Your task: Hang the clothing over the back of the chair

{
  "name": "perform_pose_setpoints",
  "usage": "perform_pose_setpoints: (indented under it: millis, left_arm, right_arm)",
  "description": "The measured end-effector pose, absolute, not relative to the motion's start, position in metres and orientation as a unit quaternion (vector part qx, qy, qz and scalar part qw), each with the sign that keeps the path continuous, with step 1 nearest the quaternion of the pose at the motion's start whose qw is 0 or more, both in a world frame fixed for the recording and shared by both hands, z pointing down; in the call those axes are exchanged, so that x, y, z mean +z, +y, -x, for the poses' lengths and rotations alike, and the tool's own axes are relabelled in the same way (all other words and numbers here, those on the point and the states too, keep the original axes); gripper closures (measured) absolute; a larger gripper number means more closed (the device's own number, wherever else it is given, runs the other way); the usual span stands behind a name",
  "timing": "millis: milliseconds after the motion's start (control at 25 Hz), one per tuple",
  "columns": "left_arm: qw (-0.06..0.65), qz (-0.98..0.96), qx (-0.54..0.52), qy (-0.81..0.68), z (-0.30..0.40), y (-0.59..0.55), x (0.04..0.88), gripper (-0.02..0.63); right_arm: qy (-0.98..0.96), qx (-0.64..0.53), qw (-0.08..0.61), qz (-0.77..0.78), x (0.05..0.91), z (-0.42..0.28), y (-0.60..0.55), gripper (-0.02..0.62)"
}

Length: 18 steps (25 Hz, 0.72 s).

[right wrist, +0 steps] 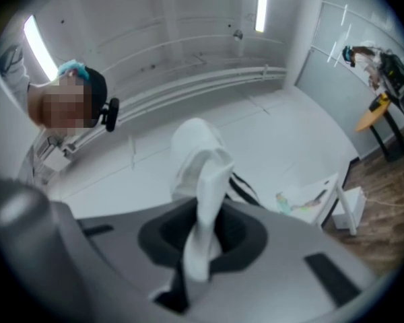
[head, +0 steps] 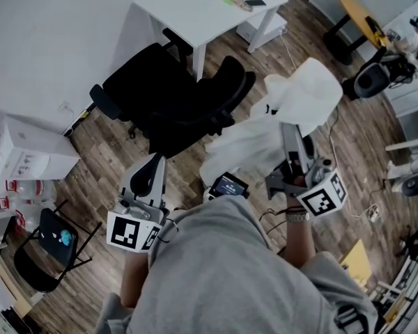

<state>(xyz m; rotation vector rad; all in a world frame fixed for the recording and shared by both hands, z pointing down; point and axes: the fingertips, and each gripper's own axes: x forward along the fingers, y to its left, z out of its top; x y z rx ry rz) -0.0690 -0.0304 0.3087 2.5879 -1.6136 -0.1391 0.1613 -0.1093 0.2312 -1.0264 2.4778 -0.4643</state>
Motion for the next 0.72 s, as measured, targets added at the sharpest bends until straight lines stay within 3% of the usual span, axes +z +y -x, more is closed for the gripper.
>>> perform_pose_setpoints:
  millis: [720]
  left_arm:
    - [0.022,-0.802,-0.048,-0.595,0.046,-0.072,0.299,0.570]
  right_arm:
    - [0.929,-0.162,0.190,0.272,0.198,-0.147,-0.187,0.545]
